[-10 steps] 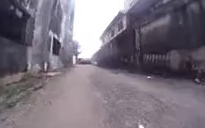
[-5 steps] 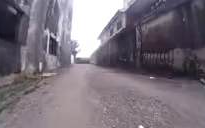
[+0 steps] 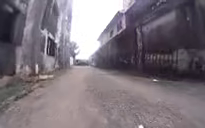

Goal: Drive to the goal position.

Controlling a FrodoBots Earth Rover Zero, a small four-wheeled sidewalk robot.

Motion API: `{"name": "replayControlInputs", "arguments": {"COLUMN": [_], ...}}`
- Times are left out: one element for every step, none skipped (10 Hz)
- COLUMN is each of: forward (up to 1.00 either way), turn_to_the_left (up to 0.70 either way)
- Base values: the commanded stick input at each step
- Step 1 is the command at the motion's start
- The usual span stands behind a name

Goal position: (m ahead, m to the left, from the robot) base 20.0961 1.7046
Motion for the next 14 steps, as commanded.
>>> {"name": "replayControlInputs", "arguments": {"forward": [0.50,0.50,0.50,0.50,0.50,0.50,0.50,0.50,0.50,0.50,0.50,0.50,0.50,0.50], "turn_to_the_left": [0.50,0.29,0.06,0.00,0.00,0.00,0.00,0.00,0.00,0.00,0.00,0.00,0.00,0.00]}}
